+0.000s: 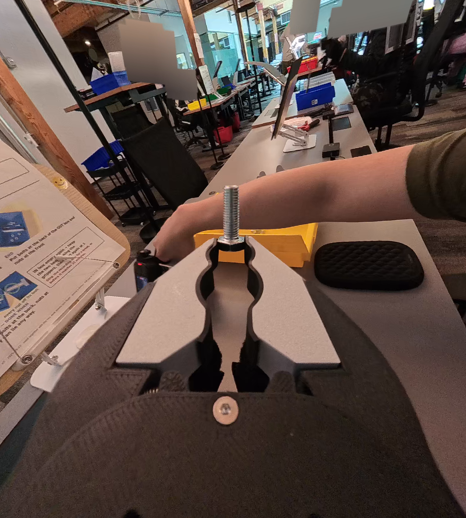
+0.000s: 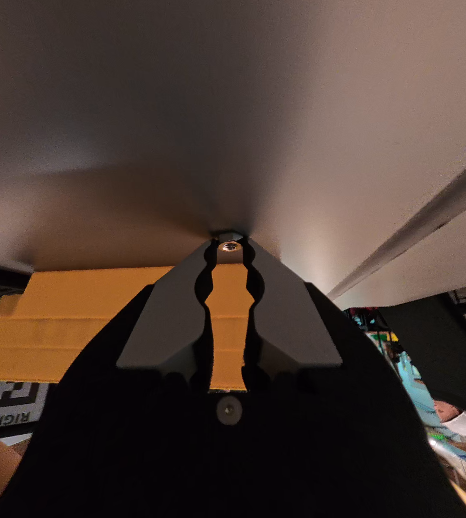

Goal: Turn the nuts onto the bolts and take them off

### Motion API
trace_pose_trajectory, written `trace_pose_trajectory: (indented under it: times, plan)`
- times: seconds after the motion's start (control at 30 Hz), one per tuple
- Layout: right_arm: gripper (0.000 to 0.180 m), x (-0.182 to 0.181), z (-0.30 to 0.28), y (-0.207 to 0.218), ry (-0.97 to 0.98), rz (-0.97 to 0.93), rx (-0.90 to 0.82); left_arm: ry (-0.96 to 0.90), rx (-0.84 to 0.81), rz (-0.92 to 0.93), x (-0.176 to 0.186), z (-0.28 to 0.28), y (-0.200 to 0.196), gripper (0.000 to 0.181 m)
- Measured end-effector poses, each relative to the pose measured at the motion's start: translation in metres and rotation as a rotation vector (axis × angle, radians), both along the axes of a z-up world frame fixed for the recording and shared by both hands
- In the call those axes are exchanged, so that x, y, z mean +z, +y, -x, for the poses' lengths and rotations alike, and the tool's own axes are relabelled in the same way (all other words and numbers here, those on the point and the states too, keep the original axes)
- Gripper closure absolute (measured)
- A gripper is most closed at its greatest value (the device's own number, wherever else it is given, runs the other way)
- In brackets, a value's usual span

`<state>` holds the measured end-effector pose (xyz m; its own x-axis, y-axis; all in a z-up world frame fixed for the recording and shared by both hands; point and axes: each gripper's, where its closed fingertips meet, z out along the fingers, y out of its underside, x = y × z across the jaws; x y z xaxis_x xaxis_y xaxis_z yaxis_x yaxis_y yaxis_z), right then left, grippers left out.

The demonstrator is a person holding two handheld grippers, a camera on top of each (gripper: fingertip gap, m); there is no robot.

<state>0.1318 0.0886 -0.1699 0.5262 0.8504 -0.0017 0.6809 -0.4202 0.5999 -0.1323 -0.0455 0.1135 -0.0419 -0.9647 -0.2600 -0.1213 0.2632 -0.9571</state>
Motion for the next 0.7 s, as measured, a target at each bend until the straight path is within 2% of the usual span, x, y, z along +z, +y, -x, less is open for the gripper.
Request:
trace_pose_trajectory:
  times: [0.1, 0.2, 0.33, 0.47, 0.6, 0.7]
  plan:
    - [0.162, 0.005, 0.028, -0.007, 0.150, -0.029, 0.067, -0.022, 0.020, -0.005, 0.004, 0.004, 0.004, 0.165]
    - [0.163, 0.025, 0.083, -0.017, 0.493, -0.130, 0.097, -0.074, 0.054, 0.000, 0.012, 0.009, 0.012, 0.165]
    - [0.163, 0.097, 0.150, -0.033, 1.016, -0.383, 0.176, -0.097, 0.089, 0.011, 0.012, 0.006, 0.022, 0.165]
    - [0.163, 0.186, 0.181, -0.070, 1.422, -0.682, 0.320, -0.110, 0.040, 0.047, 0.007, -0.008, 0.018, 0.165]
    - [0.163, 0.245, 0.183, -0.113, 1.639, -0.929, 0.429, -0.058, 0.046, 0.057, -0.009, -0.028, 0.020, 0.164]
    - [0.163, 0.252, 0.169, -0.125, 1.598, -1.046, 0.392, 0.024, 0.105, 0.031, -0.030, -0.047, 0.027, 0.165]
